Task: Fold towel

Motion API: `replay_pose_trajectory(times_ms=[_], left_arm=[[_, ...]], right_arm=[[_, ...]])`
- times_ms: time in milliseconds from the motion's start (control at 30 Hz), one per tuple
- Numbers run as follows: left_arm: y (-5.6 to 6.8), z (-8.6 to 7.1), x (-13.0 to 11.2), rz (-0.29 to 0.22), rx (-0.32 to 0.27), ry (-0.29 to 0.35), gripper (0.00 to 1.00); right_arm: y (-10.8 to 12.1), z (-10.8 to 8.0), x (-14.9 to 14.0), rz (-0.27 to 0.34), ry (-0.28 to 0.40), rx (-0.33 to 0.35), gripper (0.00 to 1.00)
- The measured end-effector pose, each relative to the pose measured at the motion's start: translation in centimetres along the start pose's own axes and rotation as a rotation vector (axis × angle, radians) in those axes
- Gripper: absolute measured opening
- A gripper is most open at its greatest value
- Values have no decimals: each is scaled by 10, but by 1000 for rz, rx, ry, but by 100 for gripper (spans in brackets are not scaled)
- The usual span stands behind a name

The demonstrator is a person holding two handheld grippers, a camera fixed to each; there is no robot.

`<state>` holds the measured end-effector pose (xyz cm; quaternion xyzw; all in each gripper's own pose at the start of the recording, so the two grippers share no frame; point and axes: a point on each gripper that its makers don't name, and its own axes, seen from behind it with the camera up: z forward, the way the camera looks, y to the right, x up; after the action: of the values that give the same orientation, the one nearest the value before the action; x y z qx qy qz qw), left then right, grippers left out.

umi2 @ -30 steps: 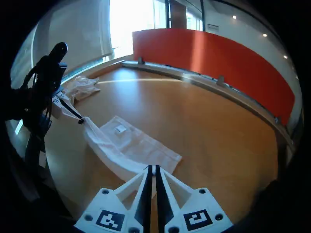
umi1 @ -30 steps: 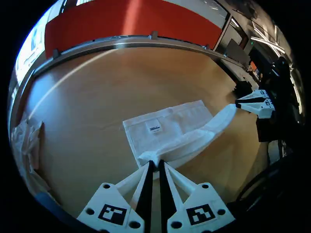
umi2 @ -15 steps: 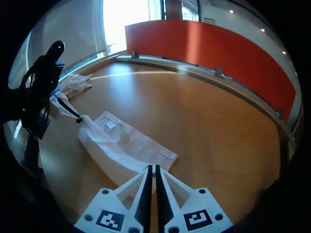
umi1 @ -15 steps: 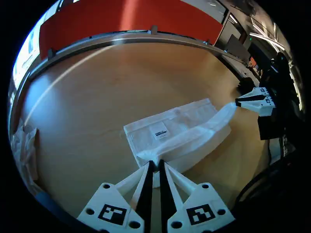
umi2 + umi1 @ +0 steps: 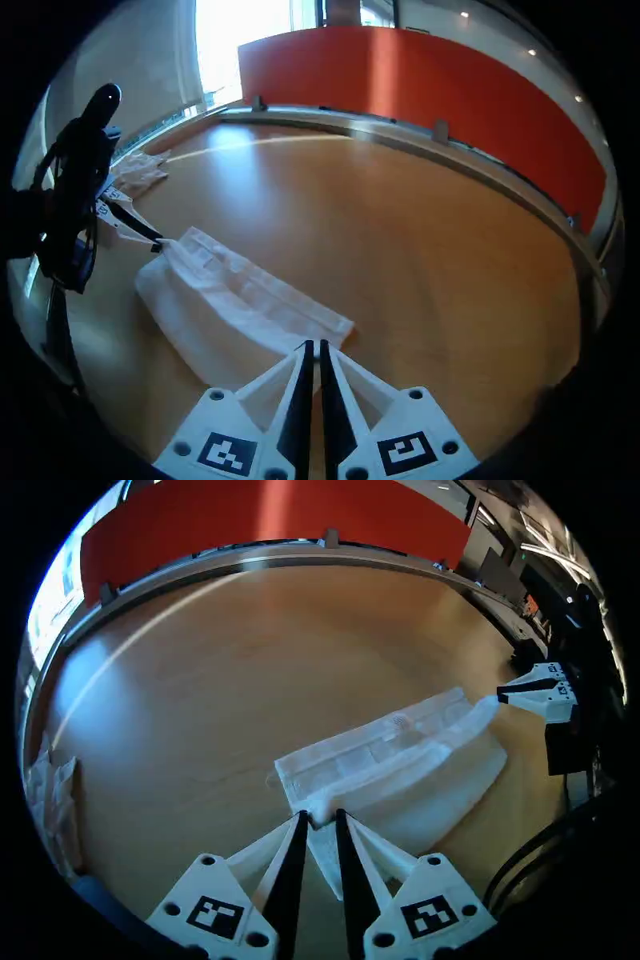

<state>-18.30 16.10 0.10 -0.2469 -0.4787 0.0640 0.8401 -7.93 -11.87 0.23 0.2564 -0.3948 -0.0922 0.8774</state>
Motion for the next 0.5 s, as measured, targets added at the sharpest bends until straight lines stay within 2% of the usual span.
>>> replay_pose_trajectory(times_ms=[167, 267, 333, 500], left_arm=[[-8, 7, 6, 7, 25, 5, 32], [-11, 8, 8, 11, 36, 9, 40], [-12, 7, 9, 12, 41, 14, 41], [-15, 0, 11, 11, 49, 33, 76]], right_arm=[[6, 6, 1, -2, 2, -27, 7], [8, 8, 0, -4, -1, -40, 13], [9, 8, 1, -2, 0, -45, 18], [12, 5, 3, 10, 9, -57, 40]])
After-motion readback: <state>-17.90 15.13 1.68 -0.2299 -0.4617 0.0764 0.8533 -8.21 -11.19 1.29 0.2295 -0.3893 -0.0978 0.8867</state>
